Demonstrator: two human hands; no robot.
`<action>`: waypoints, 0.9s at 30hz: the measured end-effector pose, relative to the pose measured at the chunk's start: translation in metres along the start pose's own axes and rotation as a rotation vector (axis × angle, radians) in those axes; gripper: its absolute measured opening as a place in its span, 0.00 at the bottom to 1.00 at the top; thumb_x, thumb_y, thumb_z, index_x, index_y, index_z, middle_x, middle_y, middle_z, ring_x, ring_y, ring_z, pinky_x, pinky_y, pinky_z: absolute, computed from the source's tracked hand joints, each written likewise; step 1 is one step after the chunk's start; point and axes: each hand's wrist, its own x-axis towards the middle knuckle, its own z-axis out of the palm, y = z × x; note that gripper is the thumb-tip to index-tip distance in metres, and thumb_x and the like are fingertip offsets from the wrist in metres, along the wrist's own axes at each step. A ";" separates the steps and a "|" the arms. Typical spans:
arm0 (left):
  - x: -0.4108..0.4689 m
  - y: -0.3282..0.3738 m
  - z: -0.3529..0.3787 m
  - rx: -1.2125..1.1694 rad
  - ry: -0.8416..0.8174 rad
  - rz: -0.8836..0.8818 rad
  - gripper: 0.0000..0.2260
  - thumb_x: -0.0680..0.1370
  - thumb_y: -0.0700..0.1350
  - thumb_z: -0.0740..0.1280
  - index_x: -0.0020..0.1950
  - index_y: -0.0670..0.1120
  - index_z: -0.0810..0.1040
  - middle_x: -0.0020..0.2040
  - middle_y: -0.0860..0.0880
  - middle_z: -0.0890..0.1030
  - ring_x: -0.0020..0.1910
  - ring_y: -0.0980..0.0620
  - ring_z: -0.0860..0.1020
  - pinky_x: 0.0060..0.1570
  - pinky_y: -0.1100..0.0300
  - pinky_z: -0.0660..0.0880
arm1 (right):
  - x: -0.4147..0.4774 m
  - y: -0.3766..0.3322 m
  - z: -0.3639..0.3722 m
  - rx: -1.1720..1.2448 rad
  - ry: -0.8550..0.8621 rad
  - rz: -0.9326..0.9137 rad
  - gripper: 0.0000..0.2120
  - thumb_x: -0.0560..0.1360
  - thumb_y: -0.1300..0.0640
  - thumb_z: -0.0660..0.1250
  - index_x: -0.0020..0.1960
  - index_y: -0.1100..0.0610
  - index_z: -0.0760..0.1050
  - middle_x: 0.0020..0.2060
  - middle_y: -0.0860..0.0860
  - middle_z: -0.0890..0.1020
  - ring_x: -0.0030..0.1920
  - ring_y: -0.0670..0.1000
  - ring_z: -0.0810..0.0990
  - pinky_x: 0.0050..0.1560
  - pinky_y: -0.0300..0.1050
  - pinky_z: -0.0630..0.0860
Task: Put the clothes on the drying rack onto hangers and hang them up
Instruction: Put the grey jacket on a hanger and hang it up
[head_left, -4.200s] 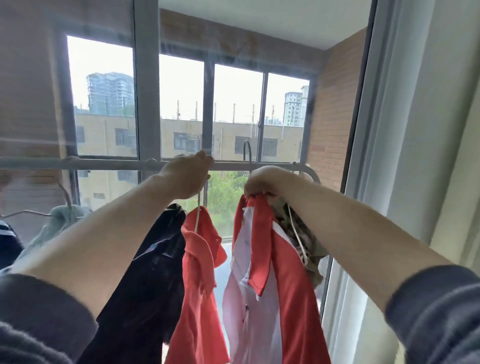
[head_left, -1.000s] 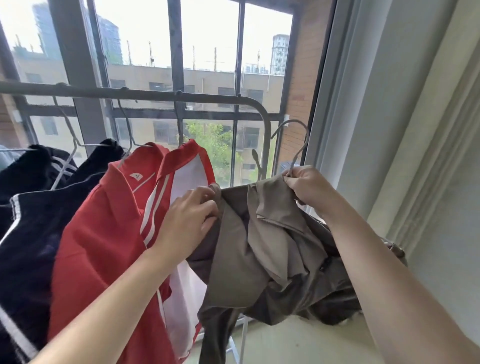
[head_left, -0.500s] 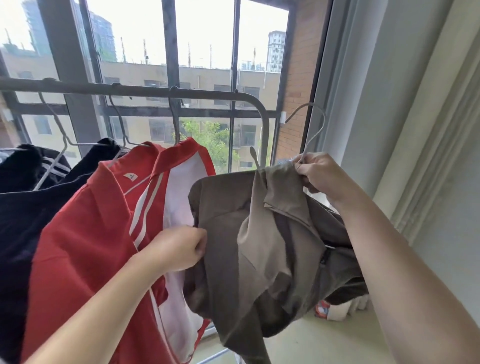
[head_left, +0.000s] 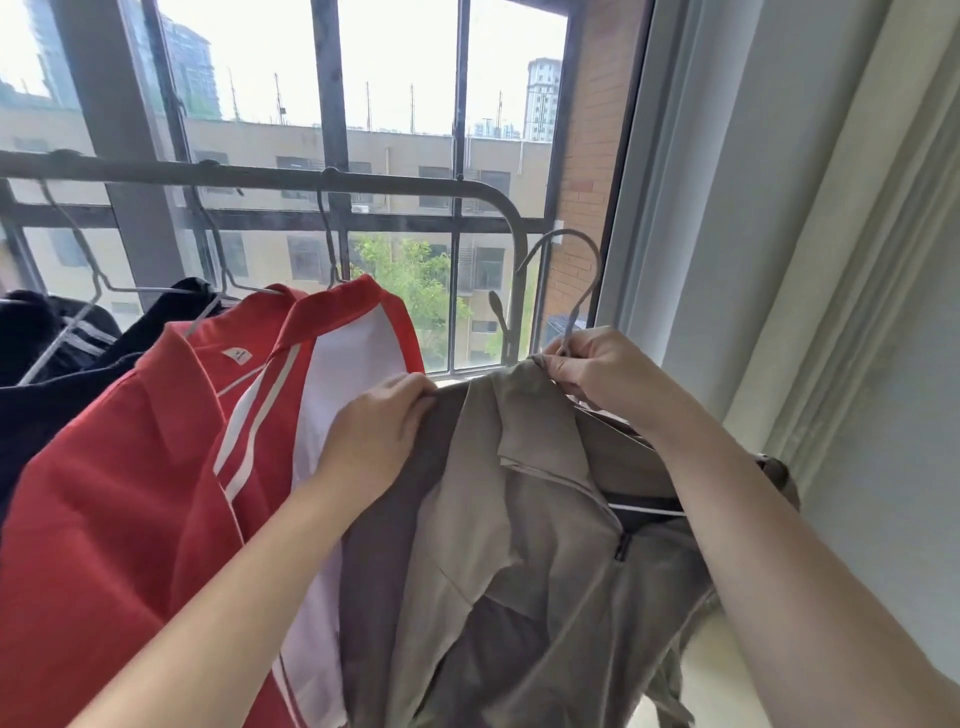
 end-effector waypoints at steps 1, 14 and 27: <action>-0.001 -0.004 -0.002 0.039 0.083 -0.003 0.11 0.79 0.49 0.59 0.51 0.46 0.78 0.49 0.48 0.80 0.47 0.46 0.77 0.45 0.55 0.73 | -0.001 0.002 -0.002 0.002 0.019 0.003 0.12 0.78 0.63 0.64 0.36 0.56 0.75 0.17 0.41 0.70 0.19 0.39 0.68 0.23 0.29 0.63; -0.018 -0.001 0.011 -0.367 0.045 -0.459 0.07 0.81 0.40 0.59 0.45 0.47 0.73 0.38 0.52 0.77 0.39 0.54 0.74 0.37 0.58 0.68 | 0.006 0.004 -0.024 -0.050 0.116 0.019 0.10 0.78 0.61 0.65 0.37 0.57 0.76 0.16 0.42 0.70 0.18 0.40 0.67 0.21 0.29 0.61; 0.011 -0.035 -0.025 -0.068 0.128 -0.276 0.12 0.76 0.32 0.59 0.51 0.42 0.79 0.45 0.42 0.82 0.46 0.42 0.78 0.46 0.55 0.71 | -0.010 0.013 -0.033 -0.034 -0.163 0.063 0.10 0.78 0.60 0.65 0.40 0.60 0.80 0.18 0.44 0.67 0.19 0.42 0.61 0.21 0.33 0.60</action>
